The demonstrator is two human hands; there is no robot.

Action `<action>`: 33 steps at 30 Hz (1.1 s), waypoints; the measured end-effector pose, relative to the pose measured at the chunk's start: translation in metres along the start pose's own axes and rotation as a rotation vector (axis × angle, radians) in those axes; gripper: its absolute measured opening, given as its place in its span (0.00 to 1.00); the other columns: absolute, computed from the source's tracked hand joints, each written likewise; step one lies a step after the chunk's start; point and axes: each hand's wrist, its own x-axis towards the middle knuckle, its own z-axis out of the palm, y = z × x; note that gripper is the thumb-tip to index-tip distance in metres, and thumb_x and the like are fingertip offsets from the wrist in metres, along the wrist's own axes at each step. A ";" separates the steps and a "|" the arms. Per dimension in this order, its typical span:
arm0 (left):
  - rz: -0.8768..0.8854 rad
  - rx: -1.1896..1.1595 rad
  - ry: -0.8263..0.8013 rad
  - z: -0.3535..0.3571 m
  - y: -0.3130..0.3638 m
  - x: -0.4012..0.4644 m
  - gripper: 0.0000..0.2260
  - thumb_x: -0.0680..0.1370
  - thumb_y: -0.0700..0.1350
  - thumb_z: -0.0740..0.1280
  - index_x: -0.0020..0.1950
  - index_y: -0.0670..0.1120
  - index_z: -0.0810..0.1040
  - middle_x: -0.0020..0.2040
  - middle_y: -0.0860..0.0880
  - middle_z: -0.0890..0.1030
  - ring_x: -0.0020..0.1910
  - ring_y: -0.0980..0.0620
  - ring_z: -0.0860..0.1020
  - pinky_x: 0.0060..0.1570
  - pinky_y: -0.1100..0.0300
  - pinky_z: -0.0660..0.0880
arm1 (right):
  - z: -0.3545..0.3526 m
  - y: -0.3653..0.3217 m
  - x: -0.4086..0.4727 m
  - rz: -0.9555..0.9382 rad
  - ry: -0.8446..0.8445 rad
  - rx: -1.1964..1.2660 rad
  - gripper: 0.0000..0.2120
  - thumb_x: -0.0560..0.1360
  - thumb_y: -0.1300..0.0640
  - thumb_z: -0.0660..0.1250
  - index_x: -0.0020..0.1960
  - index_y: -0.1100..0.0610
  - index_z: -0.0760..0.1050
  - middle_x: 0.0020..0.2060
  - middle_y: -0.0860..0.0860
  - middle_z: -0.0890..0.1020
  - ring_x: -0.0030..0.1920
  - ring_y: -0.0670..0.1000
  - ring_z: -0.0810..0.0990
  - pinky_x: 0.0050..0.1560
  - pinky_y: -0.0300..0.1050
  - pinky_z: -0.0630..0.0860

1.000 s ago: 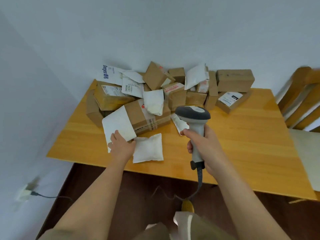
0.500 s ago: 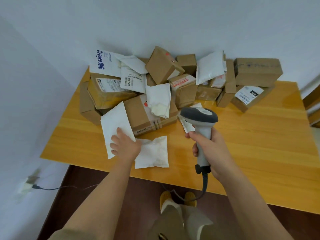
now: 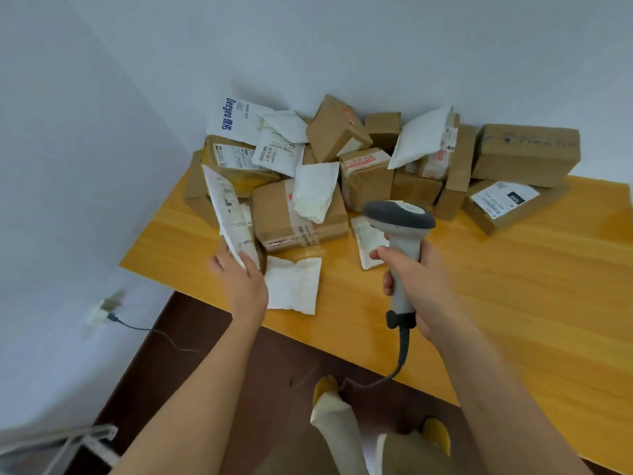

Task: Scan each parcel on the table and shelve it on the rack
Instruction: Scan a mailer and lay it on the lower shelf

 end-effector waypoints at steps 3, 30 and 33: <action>0.092 -0.156 0.056 0.002 0.019 -0.051 0.12 0.84 0.41 0.56 0.63 0.34 0.67 0.54 0.45 0.72 0.46 0.58 0.70 0.46 0.59 0.71 | -0.048 0.010 -0.007 0.000 -0.023 -0.002 0.06 0.77 0.57 0.68 0.52 0.50 0.73 0.48 0.62 0.83 0.30 0.48 0.73 0.37 0.47 0.73; 0.278 0.417 -0.825 0.147 0.026 -0.267 0.25 0.83 0.53 0.58 0.79 0.58 0.56 0.81 0.53 0.50 0.80 0.47 0.47 0.76 0.47 0.47 | -0.208 0.077 -0.005 0.058 0.000 -0.233 0.09 0.80 0.51 0.64 0.57 0.55 0.74 0.45 0.58 0.81 0.34 0.51 0.77 0.40 0.50 0.76; 0.261 0.438 -0.918 0.153 0.027 -0.266 0.26 0.83 0.54 0.57 0.80 0.58 0.51 0.81 0.54 0.46 0.80 0.49 0.42 0.77 0.45 0.43 | -0.205 0.076 -0.002 0.050 -0.053 -0.266 0.11 0.81 0.50 0.63 0.57 0.56 0.75 0.45 0.61 0.81 0.34 0.51 0.77 0.40 0.49 0.76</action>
